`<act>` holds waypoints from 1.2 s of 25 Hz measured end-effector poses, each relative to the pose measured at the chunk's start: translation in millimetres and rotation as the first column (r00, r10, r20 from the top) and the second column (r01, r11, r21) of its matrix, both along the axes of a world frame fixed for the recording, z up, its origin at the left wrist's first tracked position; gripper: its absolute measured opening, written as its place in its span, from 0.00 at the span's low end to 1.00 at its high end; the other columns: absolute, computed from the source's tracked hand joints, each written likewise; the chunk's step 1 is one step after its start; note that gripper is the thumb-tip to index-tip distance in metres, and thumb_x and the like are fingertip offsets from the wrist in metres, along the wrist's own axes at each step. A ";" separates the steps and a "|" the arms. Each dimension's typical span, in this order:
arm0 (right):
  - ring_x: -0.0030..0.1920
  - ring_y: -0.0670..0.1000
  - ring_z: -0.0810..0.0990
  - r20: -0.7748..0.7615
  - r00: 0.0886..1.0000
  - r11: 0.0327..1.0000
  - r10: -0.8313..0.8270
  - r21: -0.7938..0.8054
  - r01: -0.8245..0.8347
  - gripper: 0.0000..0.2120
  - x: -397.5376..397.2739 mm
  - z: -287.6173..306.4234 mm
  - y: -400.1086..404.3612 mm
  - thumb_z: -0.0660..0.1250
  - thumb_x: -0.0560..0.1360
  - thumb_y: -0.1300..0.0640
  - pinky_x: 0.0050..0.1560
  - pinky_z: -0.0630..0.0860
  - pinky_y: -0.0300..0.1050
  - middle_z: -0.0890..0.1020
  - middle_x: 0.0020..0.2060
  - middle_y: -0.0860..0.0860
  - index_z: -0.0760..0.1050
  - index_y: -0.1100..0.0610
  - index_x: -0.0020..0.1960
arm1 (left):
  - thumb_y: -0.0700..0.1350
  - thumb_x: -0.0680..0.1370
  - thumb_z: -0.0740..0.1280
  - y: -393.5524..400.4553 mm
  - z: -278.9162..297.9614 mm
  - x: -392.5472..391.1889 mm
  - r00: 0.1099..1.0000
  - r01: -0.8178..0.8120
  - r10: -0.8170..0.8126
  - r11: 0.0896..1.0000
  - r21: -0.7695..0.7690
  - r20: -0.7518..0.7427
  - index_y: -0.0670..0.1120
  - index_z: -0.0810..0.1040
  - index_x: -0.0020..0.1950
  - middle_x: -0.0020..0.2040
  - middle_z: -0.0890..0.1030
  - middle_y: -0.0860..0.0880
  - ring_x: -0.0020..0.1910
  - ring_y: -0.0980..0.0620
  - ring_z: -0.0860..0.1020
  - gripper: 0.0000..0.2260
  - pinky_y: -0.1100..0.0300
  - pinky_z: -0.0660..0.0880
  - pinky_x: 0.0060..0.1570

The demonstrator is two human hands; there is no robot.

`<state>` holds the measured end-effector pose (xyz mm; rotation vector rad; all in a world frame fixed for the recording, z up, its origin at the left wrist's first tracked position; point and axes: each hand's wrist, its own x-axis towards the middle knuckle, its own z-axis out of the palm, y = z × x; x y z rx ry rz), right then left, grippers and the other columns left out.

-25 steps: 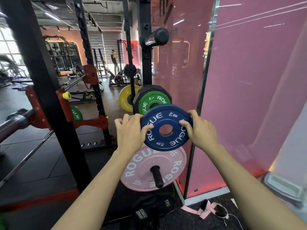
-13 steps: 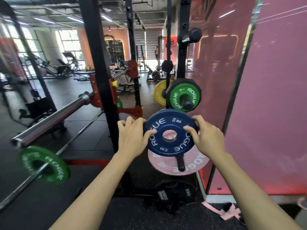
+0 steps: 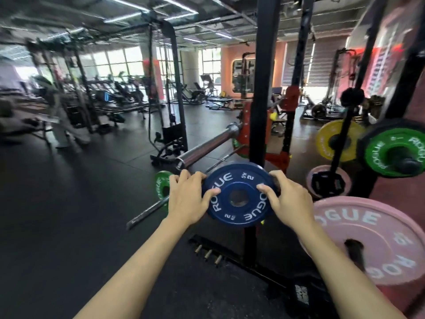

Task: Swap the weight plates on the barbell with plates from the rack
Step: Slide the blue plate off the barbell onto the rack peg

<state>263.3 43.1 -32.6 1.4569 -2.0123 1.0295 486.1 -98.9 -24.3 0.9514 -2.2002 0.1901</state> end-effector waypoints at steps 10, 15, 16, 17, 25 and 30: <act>0.45 0.55 0.82 -0.017 0.999 0.999 0.040 0.020 -0.040 0.18 95.6 21.7 -178.3 0.59 0.75 0.33 0.35 0.69 0.45 0.83 0.44 0.45 0.67 0.43 0.57 | 0.67 0.76 0.62 -164.6 10.1 98.4 0.990 -0.076 0.079 0.997 0.032 -0.114 0.51 0.77 0.57 0.45 0.78 0.53 0.51 0.51 0.70 0.22 0.50 0.65 0.54; 0.42 0.53 0.82 -0.048 0.996 0.997 -0.070 0.024 0.071 0.18 107.1 27.5 -218.2 0.58 0.75 0.32 0.34 0.67 0.44 0.83 0.44 0.43 0.68 0.44 0.56 | 0.65 0.76 0.64 -231.8 11.3 88.1 0.992 0.048 -0.038 0.996 0.081 -0.119 0.50 0.77 0.57 0.45 0.78 0.54 0.51 0.50 0.71 0.21 0.49 0.66 0.55; 0.41 0.53 0.82 -0.054 0.995 0.996 -0.088 0.017 0.089 0.18 107.8 27.0 -221.0 0.58 0.75 0.32 0.33 0.67 0.43 0.83 0.43 0.43 0.68 0.44 0.55 | 0.65 0.76 0.64 -240.5 8.9 84.8 0.990 0.075 -0.064 0.993 0.089 -0.126 0.50 0.77 0.57 0.45 0.78 0.54 0.51 0.50 0.71 0.21 0.49 0.66 0.55; 0.40 0.53 0.82 -0.059 0.993 0.994 -0.105 0.002 0.105 0.18 107.2 26.4 -221.8 0.58 0.75 0.31 0.32 0.67 0.43 0.83 0.41 0.43 0.68 0.44 0.55 | 0.65 0.77 0.64 -246.5 6.5 80.8 0.986 0.104 -0.091 0.990 0.090 -0.137 0.50 0.77 0.57 0.45 0.78 0.54 0.51 0.50 0.71 0.21 0.49 0.66 0.55; 0.37 0.53 0.82 -0.116 0.968 0.975 -0.221 -0.003 0.222 0.19 103.7 15.8 -217.7 0.60 0.75 0.33 0.30 0.70 0.43 0.81 0.37 0.44 0.70 0.46 0.55 | 0.63 0.77 0.65 -267.4 -10.7 57.6 0.961 0.235 -0.223 0.971 0.055 -0.165 0.48 0.76 0.56 0.44 0.78 0.54 0.48 0.50 0.72 0.20 0.49 0.66 0.52; 0.39 0.53 0.82 -0.169 0.944 0.959 -0.284 -0.051 0.279 0.20 101.3 14.6 -231.6 0.60 0.76 0.34 0.30 0.74 0.45 0.82 0.42 0.45 0.71 0.48 0.57 | 0.64 0.78 0.62 -285.4 -23.3 37.0 0.959 0.250 -0.228 0.960 0.125 -0.171 0.49 0.75 0.60 0.46 0.79 0.53 0.50 0.50 0.71 0.21 0.51 0.65 0.53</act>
